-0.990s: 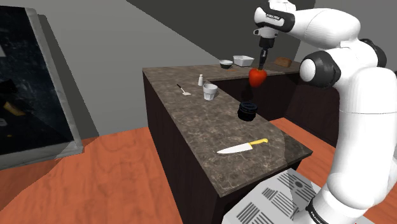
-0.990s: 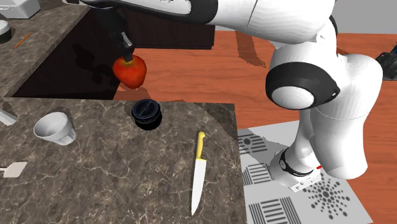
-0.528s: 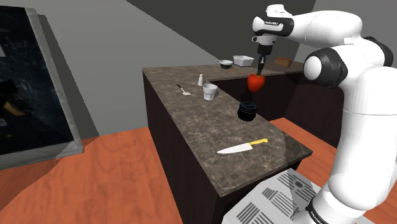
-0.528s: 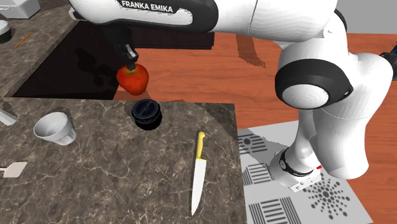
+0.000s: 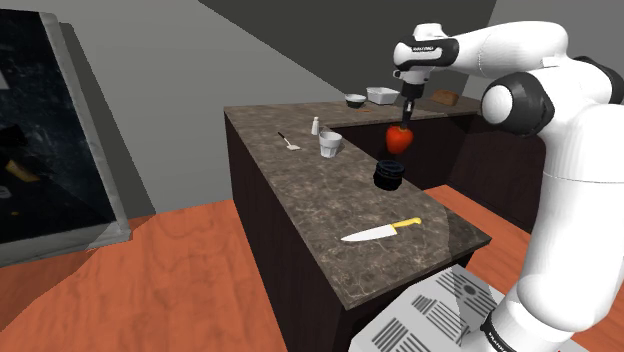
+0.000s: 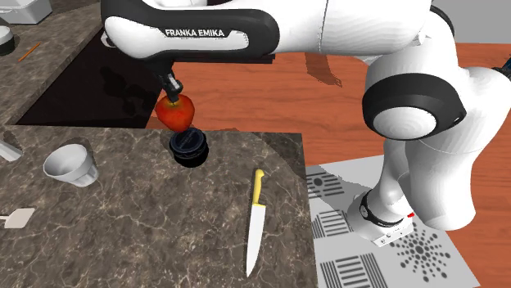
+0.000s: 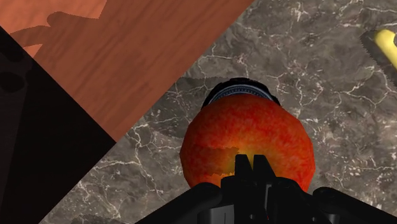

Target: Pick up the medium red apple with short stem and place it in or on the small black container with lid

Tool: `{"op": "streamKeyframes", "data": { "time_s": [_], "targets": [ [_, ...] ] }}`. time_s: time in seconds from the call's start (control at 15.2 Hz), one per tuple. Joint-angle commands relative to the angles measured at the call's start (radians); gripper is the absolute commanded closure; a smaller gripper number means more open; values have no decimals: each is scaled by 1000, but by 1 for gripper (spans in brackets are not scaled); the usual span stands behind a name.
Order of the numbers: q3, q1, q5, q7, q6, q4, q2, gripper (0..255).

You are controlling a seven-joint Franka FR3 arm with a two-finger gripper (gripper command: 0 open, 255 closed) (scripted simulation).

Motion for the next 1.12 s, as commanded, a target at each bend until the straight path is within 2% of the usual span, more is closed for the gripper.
{"op": "streamKeyframes", "data": {
  "time_s": [0.0, 0.53, 1.06],
  "targets": [
    [0, 4, -3, 0, 32, -38, -7, 255],
    [3, 14, -4, 3, 142, -152, -11, 255],
    [3, 14, -4, 3, 142, -152, -11, 255]
  ]
}}
